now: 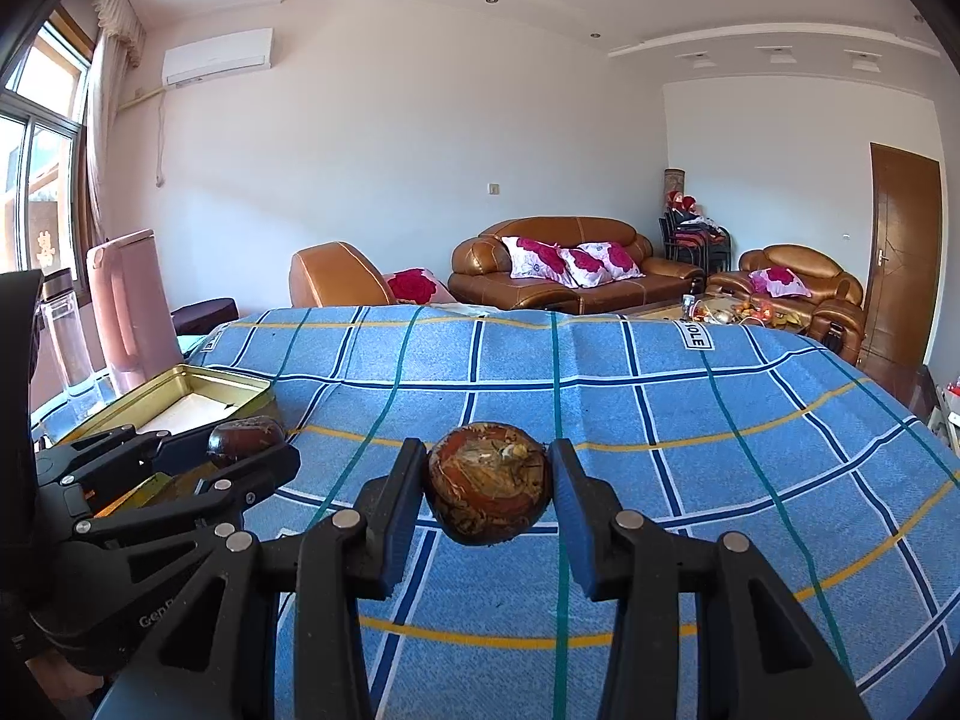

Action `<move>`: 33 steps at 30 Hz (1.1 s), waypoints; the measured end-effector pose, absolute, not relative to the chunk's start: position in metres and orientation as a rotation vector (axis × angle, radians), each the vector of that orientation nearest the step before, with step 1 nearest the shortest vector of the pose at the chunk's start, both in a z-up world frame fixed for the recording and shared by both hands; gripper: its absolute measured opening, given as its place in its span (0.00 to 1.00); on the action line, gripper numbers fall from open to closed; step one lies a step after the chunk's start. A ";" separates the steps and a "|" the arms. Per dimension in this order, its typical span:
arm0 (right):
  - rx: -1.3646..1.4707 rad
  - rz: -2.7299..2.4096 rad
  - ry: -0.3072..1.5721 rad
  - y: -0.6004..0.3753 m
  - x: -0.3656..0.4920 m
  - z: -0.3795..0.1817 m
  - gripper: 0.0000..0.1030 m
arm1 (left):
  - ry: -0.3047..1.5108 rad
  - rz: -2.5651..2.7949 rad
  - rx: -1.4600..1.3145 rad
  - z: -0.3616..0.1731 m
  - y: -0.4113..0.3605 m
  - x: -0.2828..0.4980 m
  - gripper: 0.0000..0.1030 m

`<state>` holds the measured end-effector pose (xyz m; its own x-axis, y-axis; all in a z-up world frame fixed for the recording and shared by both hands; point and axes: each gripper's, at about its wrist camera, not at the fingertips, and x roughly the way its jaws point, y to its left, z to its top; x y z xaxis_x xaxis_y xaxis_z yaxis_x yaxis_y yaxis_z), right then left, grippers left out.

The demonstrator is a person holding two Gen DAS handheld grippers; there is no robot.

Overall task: Organize fruits
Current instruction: 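Carry both brown fruits in the grippers back over the gold tray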

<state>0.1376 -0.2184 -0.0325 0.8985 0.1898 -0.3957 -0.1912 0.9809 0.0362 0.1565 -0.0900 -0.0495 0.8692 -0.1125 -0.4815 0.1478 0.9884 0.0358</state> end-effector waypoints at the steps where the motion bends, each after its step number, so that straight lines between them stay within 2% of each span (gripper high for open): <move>1: 0.000 0.202 0.412 -0.217 0.135 -0.032 0.43 | 0.500 -0.133 0.070 -0.049 -0.087 0.155 0.39; 33: 0.012 0.425 0.424 -0.119 0.089 -0.015 0.43 | 0.441 0.040 0.006 -0.014 0.021 0.073 0.39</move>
